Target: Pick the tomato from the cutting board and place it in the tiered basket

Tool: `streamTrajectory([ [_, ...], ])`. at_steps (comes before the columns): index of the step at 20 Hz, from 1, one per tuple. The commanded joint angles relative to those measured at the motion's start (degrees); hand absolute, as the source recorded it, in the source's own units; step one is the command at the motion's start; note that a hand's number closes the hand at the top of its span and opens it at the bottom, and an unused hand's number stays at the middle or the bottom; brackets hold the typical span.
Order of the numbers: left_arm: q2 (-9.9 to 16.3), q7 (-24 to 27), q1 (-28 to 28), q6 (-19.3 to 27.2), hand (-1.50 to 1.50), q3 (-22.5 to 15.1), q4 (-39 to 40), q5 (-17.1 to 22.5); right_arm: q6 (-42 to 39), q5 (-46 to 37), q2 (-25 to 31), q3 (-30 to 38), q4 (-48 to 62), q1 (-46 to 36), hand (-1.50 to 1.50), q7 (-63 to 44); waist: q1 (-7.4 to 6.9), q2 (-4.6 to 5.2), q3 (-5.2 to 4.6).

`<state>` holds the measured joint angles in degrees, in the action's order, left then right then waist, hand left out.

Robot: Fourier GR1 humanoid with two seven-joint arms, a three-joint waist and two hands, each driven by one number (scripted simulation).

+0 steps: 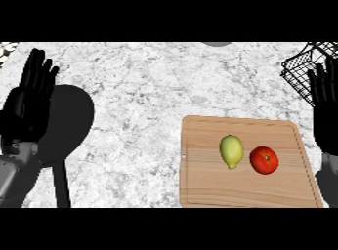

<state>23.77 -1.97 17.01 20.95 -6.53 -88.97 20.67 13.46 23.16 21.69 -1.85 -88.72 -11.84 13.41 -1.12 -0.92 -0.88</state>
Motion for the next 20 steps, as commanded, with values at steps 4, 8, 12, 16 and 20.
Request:
streamTrajectory([
  [4, -0.79, 3.45, -5.54, -9.13, 0.0, -6.67, 2.51, -1.39, 4.13, -7.45, -4.26, -11.93, 3.18, -5.07, -1.5, -11.14, -0.24, 1.15, 0.73],
  [8, -2.54, 5.25, -8.41, -13.9, 0.0, -12.35, 5.85, -2.22, 9.82, -15.95, -5.61, -18.2, 11.26, -6.22, -1.5, -18.45, -0.54, 1.53, 0.66],
  [12, -4.31, 5.72, -9.53, -13.53, 0.0, -12.14, 7.41, -4.5, 7.91, -14.29, -14.12, -18.34, 10.19, -2.42, -1.5, -5.05, 0.95, 0.92, 0.9],
  [16, -4.53, 7.91, -9.74, -15.06, 0.0, -10.75, 9.84, -4.41, 9.05, -22.29, -4.32, -20.54, -0.69, -4.16, -1.5, -15.9, 1.64, 0.61, 0.82],
  [20, -5.46, 7.0, -7.56, -13.39, 0.0, -10.76, 12.1, -5.38, 2.94, -27.41, 8.22, -20.99, -3.91, -10.7, -1.5, -30.78, 2.68, 0.32, 0.61],
])
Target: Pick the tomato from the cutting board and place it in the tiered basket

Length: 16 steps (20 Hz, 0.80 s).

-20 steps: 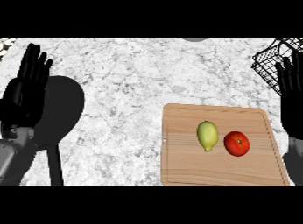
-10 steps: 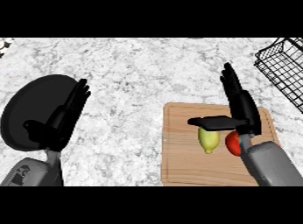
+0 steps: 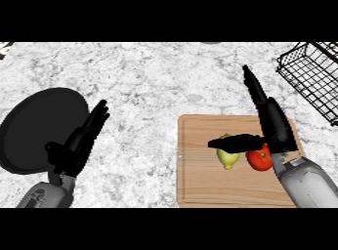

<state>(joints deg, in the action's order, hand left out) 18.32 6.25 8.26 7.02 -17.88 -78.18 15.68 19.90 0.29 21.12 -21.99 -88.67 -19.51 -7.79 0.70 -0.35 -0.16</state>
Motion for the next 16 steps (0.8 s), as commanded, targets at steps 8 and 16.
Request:
streamTrajectory([
  [8, 1.0, 0.12, -1.26, -1.23, 0.0, 0.35, -0.16, 0.13, -25.97, -13.31, 26.43, -12.68, -10.62, -7.87, -1.5, -31.58, 0.42, -1.2, -0.58],
  [16, 0.43, -0.77, -1.66, -1.33, 0.0, 1.09, -1.87, -0.06, -41.92, -1.14, 25.15, -12.55, -28.09, -13.13, -1.5, -59.65, -0.38, -0.17, 0.04],
])
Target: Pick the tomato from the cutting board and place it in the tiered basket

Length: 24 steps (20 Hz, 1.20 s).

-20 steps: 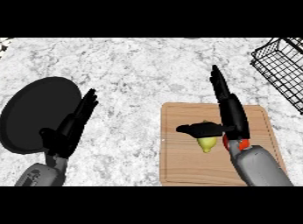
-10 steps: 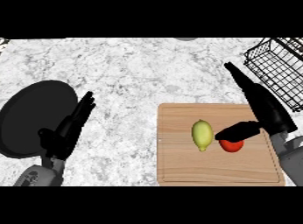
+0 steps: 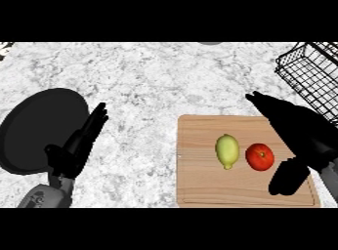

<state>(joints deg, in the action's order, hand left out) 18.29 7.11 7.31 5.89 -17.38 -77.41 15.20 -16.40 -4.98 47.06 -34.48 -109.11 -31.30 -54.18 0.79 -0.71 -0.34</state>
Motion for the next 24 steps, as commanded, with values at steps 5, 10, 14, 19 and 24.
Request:
streamTrajectory([
  [5, -1.81, 0.85, 1.21, 0.02, 0.0, 0.75, 2.01, -1.99, -5.14, 4.82, -1.21, 0.74, -10.99, -1.19, -1.5, -19.8, -0.27, 0.52, 0.24],
  [10, 0.69, 0.52, -1.29, -3.05, 0.0, 1.39, -0.7, -0.99, -0.98, -5.18, -2.03, -2.94, -8.37, 0.21, -1.5, -20.06, -0.92, 0.47, 0.26],
  [14, 1.04, -1.28, 1.98, -3.99, 0.0, 3.43, 0.46, 0.25, -2.02, -7.09, 0.25, -4.12, -1.03, 3.6, -1.5, -15.39, -0.76, 0.74, 0.31],
  [19, -0.95, 2.25, -1.89, -4.0, 0.0, 2.19, 0.45, -1.92, -0.59, -9.11, -5.97, -4.12, 0.71, 5.59, -1.5, -16.41, -1.07, 0.69, 0.31],
  [24, -3.73, 1.12, -0.18, -3.04, 0.0, 2.47, 1.55, -3.8, -0.69, -14.69, -7.17, -2.29, 0.5, 10.9, -1.5, -12.05, -0.63, 0.65, 0.33],
])
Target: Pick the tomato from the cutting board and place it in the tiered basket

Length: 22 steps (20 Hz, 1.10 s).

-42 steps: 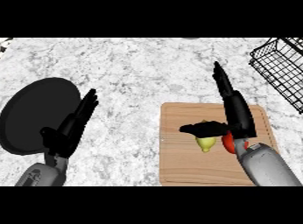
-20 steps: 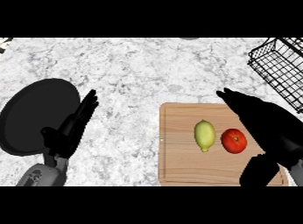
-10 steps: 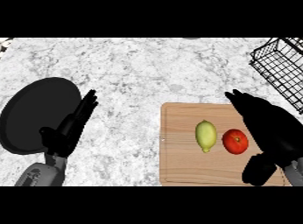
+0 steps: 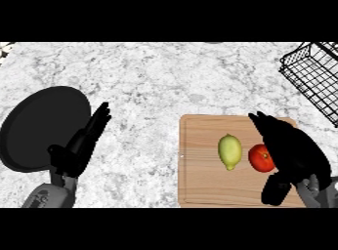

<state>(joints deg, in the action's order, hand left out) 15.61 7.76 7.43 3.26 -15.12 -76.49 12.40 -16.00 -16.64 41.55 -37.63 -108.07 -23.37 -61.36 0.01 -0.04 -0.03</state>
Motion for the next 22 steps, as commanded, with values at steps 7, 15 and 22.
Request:
streamTrajectory([
  [7, -1.75, -0.42, 3.28, -1.64, 0.0, 2.54, 3.3, -1.29, -2.94, -5.49, -4.13, 4.19, 6.26, 4.26, -1.5, -1.76, 0.11, 0.07, 0.01],
  [15, -3.73, 3.51, 2.97, -3.31, 0.0, 4.36, 6.93, -4.23, -3.94, -12.54, -10.05, 5.64, 8.34, 9.37, -1.5, 1.85, 0.12, 0.09, 0.0],
  [22, -4.48, -1.94, 0.78, -3.81, 0.0, 5.73, -0.18, -5.52, -4.3, -17.32, -9.54, 12.53, 11.71, 14.34, -1.5, 14.03, 0.11, 0.01, 0.03],
])
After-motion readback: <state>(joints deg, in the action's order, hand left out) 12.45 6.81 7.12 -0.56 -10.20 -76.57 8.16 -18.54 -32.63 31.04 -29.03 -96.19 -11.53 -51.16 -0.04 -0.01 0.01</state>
